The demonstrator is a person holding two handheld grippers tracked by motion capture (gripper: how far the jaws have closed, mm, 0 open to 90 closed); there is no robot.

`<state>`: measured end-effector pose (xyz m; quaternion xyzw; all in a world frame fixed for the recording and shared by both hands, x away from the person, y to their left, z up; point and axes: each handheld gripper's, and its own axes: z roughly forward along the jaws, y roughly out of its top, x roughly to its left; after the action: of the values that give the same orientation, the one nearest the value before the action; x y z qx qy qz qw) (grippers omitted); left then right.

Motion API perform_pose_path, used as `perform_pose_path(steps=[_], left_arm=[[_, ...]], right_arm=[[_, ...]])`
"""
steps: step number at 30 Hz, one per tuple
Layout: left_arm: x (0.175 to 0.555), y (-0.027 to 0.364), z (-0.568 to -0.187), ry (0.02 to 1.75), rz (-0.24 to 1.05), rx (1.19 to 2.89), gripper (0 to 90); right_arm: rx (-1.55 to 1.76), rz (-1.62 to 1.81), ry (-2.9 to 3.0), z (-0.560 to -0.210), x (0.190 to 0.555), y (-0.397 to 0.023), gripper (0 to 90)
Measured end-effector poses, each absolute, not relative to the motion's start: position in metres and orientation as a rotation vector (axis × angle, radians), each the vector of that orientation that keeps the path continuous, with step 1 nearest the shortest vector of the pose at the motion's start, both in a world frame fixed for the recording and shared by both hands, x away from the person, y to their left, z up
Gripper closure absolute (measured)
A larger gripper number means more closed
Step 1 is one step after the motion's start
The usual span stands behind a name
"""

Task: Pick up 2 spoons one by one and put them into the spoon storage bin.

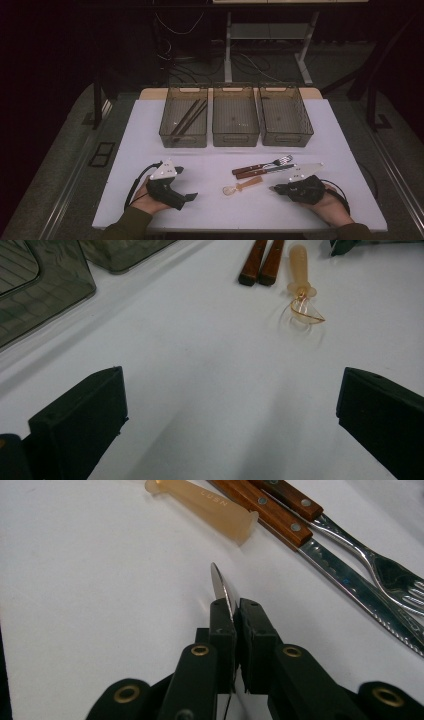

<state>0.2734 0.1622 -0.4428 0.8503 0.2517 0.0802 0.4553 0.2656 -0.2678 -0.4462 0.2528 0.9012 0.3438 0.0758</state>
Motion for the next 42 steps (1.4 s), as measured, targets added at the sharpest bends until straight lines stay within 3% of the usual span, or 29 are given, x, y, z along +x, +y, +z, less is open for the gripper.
perform_pose_path(steps=[18, 42], left_arm=[[0.273, 0.162, -0.443, 0.606, 0.190, 2.101, 0.0], [0.274, 0.156, -0.445, 0.612, 0.169, 2.074, 0.0]], right_arm=[[0.797, 1.101, 2.635, -0.435, 0.269, -0.272, 85.7], [0.876, 1.280, 2.462, -0.407, 0.305, -0.267, 85.7]])
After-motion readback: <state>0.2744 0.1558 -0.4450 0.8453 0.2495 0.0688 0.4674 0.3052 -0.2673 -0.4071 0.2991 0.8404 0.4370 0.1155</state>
